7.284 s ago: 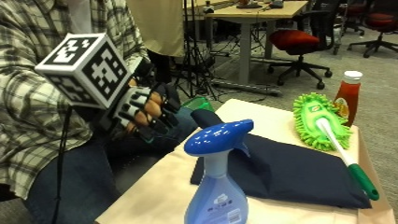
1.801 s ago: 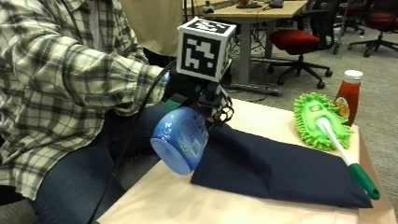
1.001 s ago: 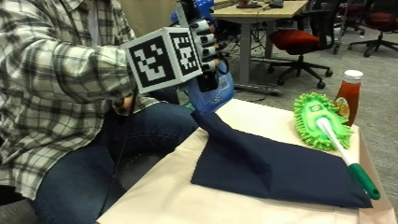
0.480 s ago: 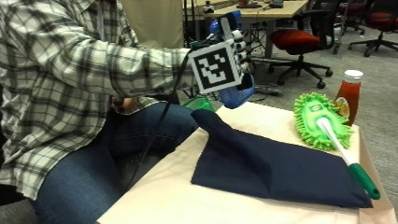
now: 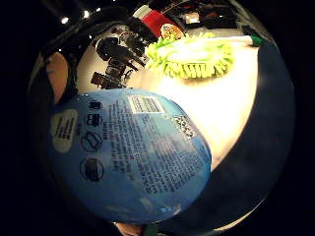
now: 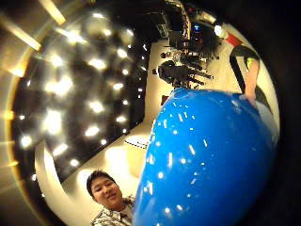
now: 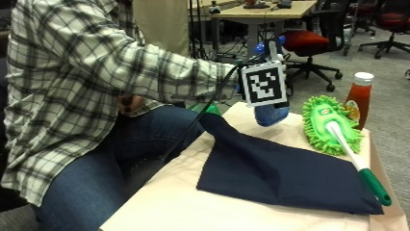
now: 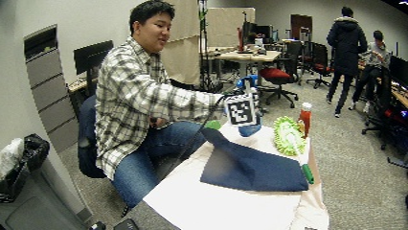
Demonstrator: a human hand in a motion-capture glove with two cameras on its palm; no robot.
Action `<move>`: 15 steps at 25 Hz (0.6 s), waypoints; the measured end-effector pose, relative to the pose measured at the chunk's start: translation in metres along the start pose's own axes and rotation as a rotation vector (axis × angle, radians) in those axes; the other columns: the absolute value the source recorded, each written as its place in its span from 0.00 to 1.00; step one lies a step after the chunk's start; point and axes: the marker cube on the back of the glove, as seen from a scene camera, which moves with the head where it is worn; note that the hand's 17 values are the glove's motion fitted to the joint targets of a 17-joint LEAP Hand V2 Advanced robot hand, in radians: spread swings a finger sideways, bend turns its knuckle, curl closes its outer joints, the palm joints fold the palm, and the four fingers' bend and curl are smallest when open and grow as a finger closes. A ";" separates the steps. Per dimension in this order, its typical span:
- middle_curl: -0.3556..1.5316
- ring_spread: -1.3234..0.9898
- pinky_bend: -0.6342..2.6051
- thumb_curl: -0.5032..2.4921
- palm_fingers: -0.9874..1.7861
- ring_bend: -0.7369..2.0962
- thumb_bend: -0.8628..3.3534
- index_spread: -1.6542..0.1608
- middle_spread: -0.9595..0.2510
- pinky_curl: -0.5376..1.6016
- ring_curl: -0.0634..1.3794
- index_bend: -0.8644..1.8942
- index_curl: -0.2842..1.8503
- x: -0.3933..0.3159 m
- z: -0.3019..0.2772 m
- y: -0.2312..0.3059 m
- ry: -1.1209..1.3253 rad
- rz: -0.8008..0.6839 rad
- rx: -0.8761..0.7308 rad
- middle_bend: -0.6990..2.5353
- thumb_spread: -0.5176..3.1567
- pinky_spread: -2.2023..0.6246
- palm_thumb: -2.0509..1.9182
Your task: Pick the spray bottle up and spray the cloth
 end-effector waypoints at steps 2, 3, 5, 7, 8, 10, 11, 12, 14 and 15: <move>0.46 0.49 0.25 0.41 0.78 0.44 0.20 0.76 0.71 0.44 0.37 0.45 0.43 0.003 0.006 -0.006 -0.030 0.014 -0.002 0.41 0.09 0.74 0.82; 0.46 0.49 0.25 0.41 0.78 0.44 0.20 0.77 0.71 0.44 0.37 0.45 0.43 0.006 0.009 -0.008 -0.043 0.023 -0.001 0.41 0.10 0.74 0.82; 0.46 0.49 0.25 0.41 0.78 0.44 0.20 0.77 0.72 0.43 0.37 0.45 0.43 0.012 0.013 -0.012 -0.056 0.039 -0.001 0.41 0.10 0.74 0.82; 0.46 0.49 0.24 0.41 0.78 0.43 0.20 0.77 0.72 0.43 0.37 0.45 0.44 0.019 0.015 -0.014 -0.049 0.055 -0.005 0.41 0.10 0.74 0.82; 0.46 0.49 0.24 0.41 0.78 0.43 0.20 0.77 0.72 0.43 0.37 0.45 0.44 0.023 0.016 -0.014 -0.041 0.062 -0.009 0.41 0.10 0.74 0.82; 0.46 0.49 0.25 0.41 0.77 0.43 0.20 0.77 0.72 0.43 0.37 0.45 0.44 0.028 0.017 -0.014 -0.034 0.074 -0.018 0.41 0.11 0.74 0.82; 0.46 0.49 0.24 0.41 0.77 0.43 0.20 0.77 0.72 0.43 0.38 0.45 0.44 0.029 0.018 -0.014 -0.035 0.078 -0.023 0.41 0.11 0.75 0.82; 0.46 0.49 0.24 0.42 0.77 0.43 0.20 0.77 0.72 0.43 0.37 0.44 0.44 0.030 0.018 -0.014 -0.038 0.079 -0.027 0.41 0.11 0.75 0.82; 0.46 0.49 0.24 0.42 0.77 0.43 0.20 0.77 0.72 0.43 0.37 0.44 0.44 0.032 0.017 -0.013 -0.049 0.083 -0.033 0.41 0.11 0.75 0.82; 0.46 0.49 0.24 0.42 0.76 0.43 0.20 0.77 0.72 0.43 0.38 0.44 0.44 0.033 0.016 -0.014 -0.059 0.086 -0.033 0.41 0.12 0.75 0.82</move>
